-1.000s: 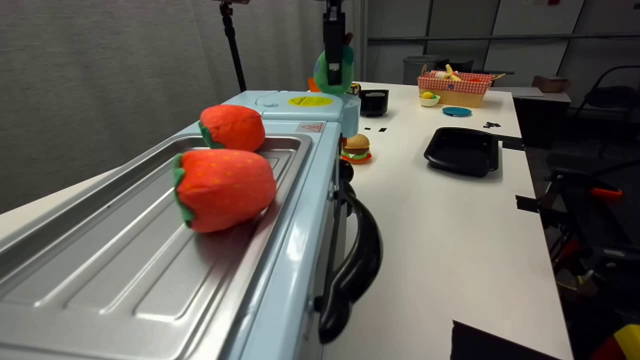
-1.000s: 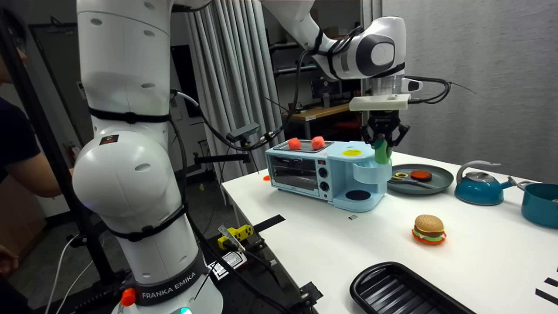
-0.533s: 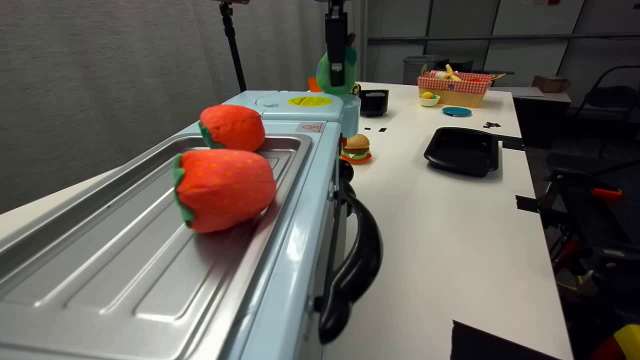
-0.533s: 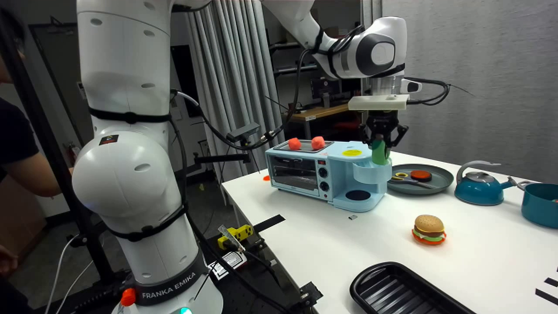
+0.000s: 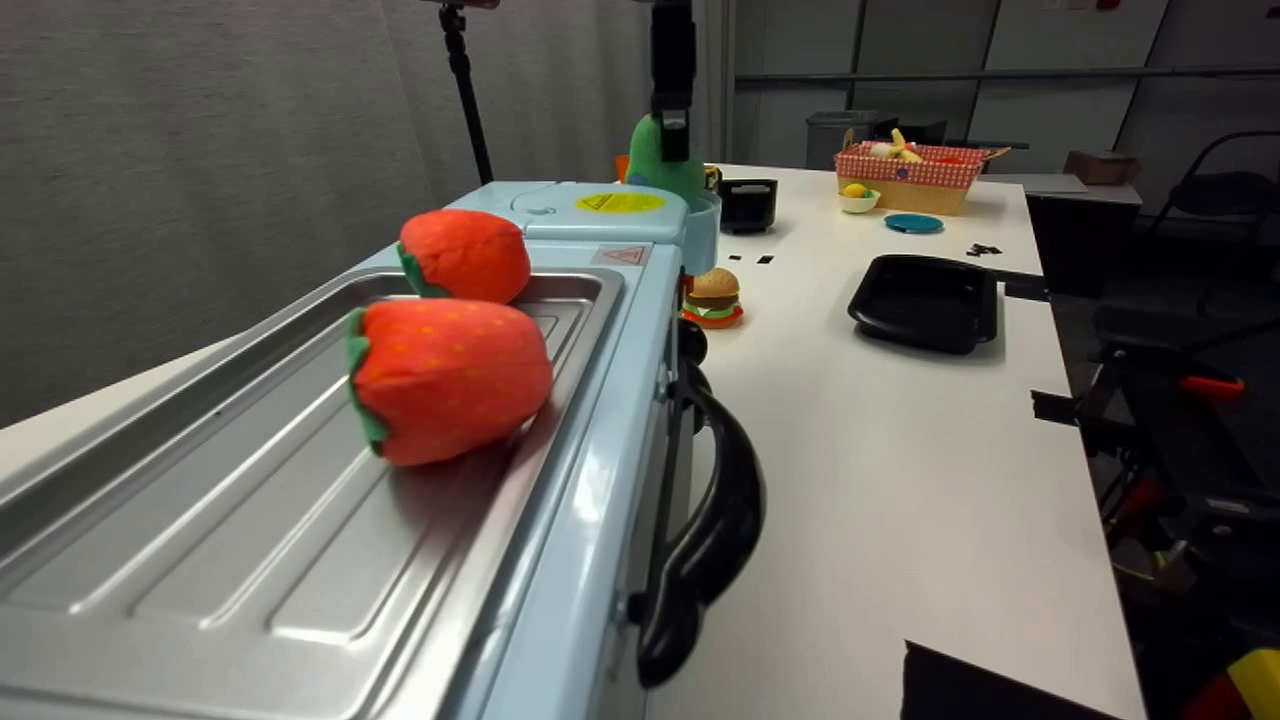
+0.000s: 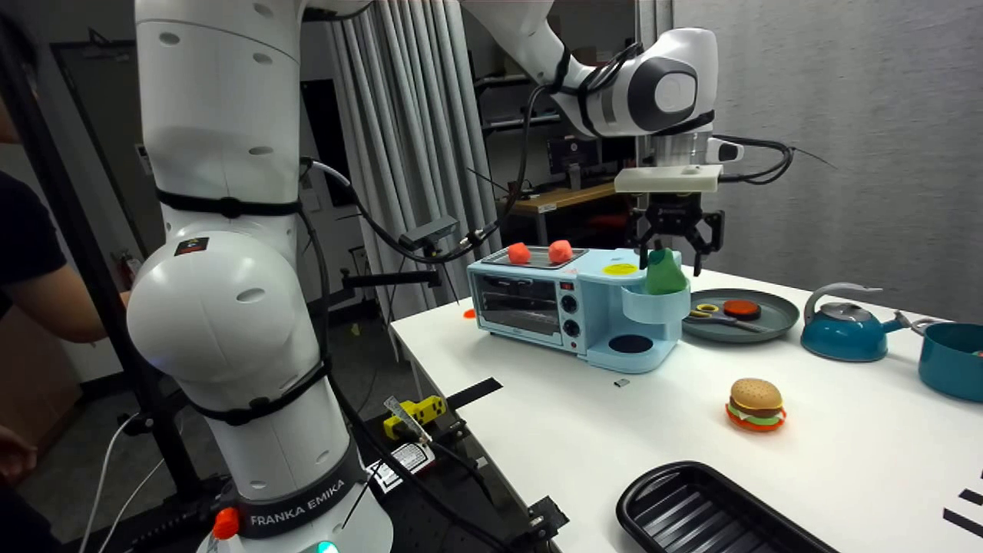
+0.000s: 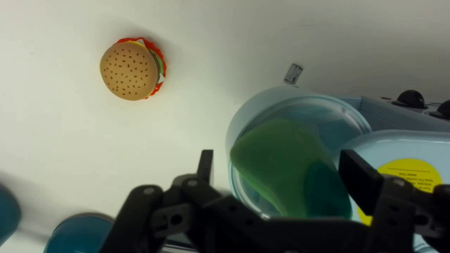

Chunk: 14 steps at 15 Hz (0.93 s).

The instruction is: Put the green pear in the coffeemaker chamber

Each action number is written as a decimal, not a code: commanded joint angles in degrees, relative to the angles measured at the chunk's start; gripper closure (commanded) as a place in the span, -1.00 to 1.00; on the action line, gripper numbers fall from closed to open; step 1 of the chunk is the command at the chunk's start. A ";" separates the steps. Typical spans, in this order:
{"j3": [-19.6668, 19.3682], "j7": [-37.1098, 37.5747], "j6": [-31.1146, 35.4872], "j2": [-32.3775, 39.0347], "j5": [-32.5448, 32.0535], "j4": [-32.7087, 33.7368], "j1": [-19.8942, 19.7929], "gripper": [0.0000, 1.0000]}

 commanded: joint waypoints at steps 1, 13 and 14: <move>0.82 -2.26 -2.59 0.84 1.16 2.17 -1.20 -1.00; 0.55 -3.51 -2.61 0.86 -0.21 2.38 -1.09 -1.00; 0.56 -3.58 -2.60 0.87 -0.24 2.39 -1.10 -1.00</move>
